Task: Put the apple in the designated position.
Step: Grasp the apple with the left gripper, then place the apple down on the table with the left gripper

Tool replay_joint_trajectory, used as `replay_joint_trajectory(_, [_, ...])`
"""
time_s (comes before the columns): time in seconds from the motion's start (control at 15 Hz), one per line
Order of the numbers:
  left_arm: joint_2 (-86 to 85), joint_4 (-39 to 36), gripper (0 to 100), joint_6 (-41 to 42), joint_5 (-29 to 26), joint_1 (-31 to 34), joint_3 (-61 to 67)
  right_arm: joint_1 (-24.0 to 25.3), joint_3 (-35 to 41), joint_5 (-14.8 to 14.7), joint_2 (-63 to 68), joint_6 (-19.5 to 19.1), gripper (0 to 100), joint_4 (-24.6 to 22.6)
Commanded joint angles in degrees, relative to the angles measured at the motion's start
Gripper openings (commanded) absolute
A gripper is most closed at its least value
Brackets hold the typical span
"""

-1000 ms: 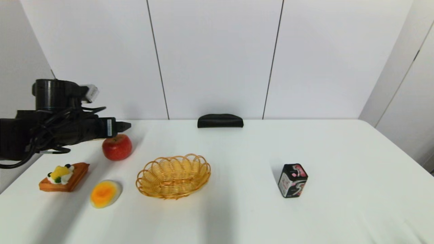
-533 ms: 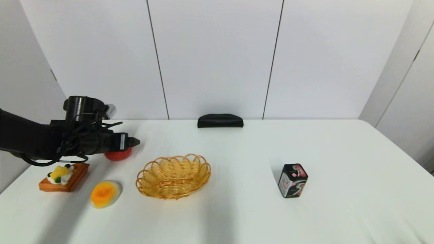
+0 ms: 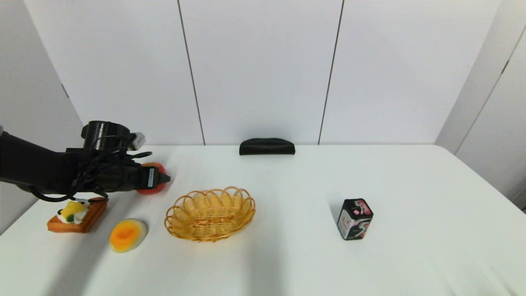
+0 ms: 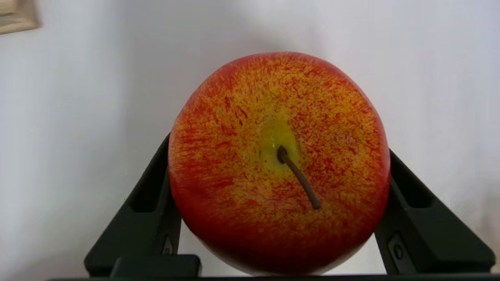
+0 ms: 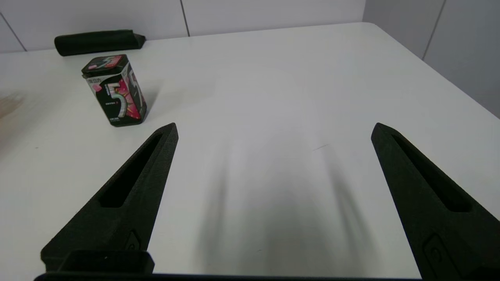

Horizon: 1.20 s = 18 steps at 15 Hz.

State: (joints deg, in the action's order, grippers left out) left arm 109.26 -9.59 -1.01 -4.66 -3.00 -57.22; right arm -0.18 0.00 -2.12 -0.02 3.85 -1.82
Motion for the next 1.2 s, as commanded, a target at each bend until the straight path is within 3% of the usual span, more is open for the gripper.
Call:
replay_joint_trajectory(0.07, [-0.46, 0.80, 0, 0.05, -0.70, 0.01, -0.35, 0.01, 0.70, 0.01, 0.02, 0.01, 100, -0.03])
replay_joint_trajectory(0.6, [-2.65, 0.80, 0, 6.37, -2.46, -8.34, -15.81, 0.01, 0.70, 0.01, 0.02, 0.01, 100, -0.03])
replay_joint_trajectory(0.87, [-3.62, 1.42, 0, 6.55, -9.14, -20.29, -19.42, 0.01, 0.70, 0.01, 0.02, 0.01, 100, -0.03])
replay_joint_trajectory(1.07, [-5.20, 6.87, 0, 7.25, -18.02, -28.11, -20.12, 0.01, 0.70, -0.08, 0.02, 0.01, 100, -0.03])
replay_joint_trajectory(1.2, [-5.82, 10.21, 0, 9.19, -20.66, -33.12, -20.47, 0.01, 0.70, 0.01, 0.02, 0.01, 100, -0.03])
